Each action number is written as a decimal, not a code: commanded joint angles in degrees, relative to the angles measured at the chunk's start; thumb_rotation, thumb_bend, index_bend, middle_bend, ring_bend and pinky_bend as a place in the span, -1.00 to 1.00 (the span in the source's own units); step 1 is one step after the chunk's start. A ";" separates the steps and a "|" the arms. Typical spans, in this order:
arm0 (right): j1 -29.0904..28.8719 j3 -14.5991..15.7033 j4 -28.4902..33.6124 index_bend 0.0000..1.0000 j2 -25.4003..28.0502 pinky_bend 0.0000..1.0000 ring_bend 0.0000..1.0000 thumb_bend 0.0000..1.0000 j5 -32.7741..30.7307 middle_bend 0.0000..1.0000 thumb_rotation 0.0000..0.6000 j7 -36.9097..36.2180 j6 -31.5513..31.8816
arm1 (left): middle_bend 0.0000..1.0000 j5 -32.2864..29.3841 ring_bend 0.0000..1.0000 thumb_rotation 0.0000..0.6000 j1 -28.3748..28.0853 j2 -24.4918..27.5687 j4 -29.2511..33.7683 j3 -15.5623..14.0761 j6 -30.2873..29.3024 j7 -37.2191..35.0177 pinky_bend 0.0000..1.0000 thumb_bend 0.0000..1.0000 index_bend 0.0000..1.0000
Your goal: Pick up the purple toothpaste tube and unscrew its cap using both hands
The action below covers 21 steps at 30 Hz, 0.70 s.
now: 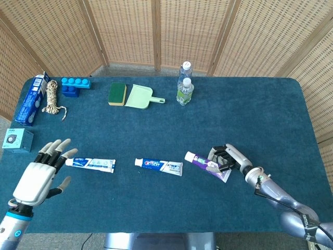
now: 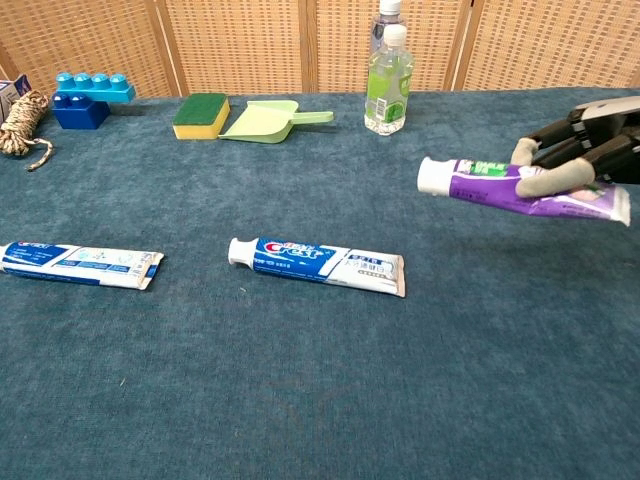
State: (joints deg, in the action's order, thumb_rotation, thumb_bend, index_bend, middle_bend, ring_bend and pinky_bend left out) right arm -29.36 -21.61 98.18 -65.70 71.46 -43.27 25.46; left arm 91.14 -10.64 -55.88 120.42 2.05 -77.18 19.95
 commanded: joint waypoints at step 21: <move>-2.22 11.35 -0.57 0.94 6.96 0.62 0.53 -0.13 29.38 0.49 1.00 -42.61 14.65 | -0.82 -2.28 -0.90 1.00 -17.70 -9.22 -4.74 7.57 16.46 -9.86 -0.71 -0.34 -0.52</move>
State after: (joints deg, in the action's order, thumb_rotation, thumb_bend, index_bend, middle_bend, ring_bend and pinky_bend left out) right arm -30.56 -12.27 97.92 -59.43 98.94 -83.37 37.95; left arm 90.25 -26.23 -63.72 116.41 8.59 -62.90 12.49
